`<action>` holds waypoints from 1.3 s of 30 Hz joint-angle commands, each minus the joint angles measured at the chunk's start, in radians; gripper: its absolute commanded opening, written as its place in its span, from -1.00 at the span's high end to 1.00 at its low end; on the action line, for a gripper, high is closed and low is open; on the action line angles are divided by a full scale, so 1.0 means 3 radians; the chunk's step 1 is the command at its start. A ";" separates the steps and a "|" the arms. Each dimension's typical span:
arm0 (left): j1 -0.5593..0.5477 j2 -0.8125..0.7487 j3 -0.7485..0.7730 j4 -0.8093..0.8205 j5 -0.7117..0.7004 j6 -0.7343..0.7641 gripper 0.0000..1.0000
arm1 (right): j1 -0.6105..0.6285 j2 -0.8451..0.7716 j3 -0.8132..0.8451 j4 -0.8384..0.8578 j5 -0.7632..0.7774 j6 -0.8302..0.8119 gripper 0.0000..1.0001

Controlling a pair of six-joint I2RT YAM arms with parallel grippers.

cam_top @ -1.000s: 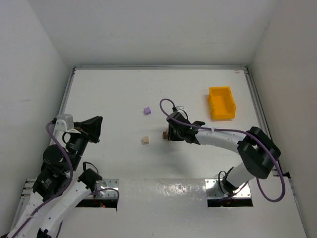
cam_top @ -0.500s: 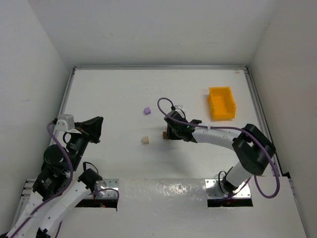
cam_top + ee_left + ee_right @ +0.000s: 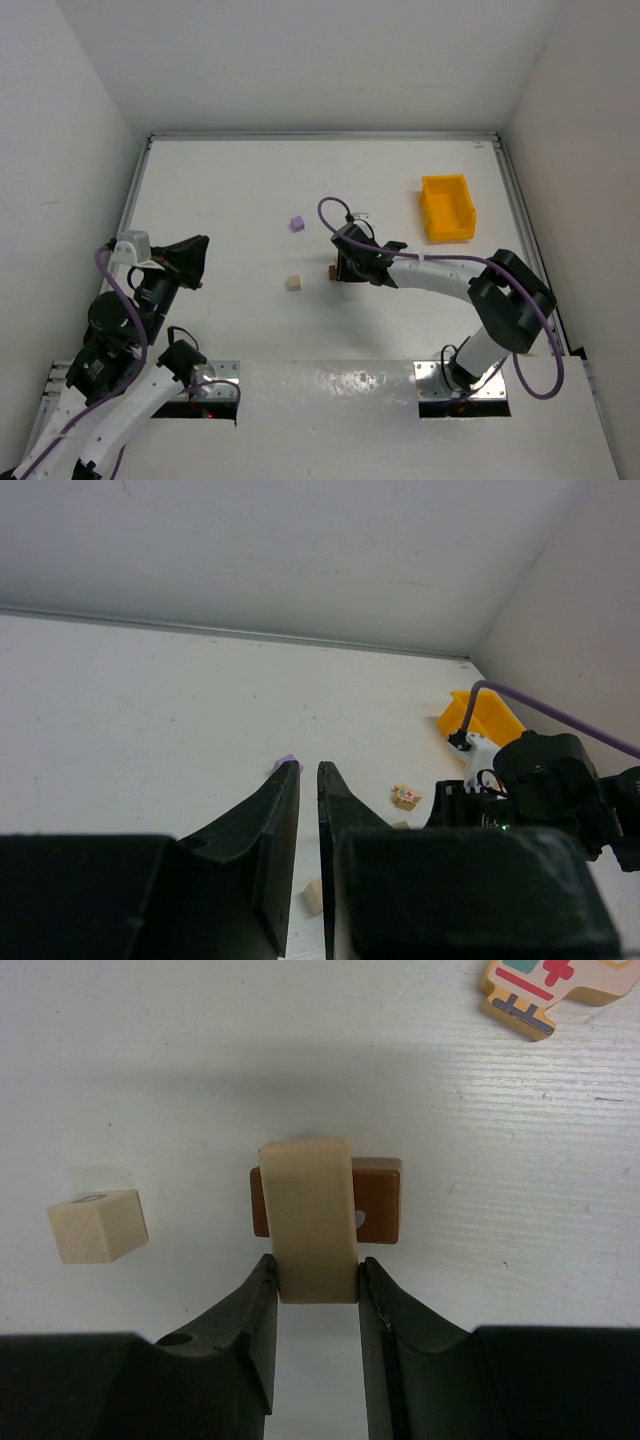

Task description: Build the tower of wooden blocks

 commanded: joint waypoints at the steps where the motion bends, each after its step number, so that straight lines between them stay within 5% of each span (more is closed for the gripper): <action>1: -0.0029 -0.0035 0.0002 0.0048 -0.0008 0.0033 0.77 | 0.0022 0.0012 0.0060 0.0098 0.0052 0.0047 0.51; 18: -0.0050 -0.0040 0.0002 0.0038 -0.0028 0.0033 0.77 | 0.0027 0.0094 0.0086 0.0103 -0.0004 0.0042 0.47; 39: -0.0055 -0.0056 0.0007 0.0028 -0.0043 0.0023 0.77 | 0.0047 0.0048 0.0142 0.0083 -0.0066 0.0006 0.18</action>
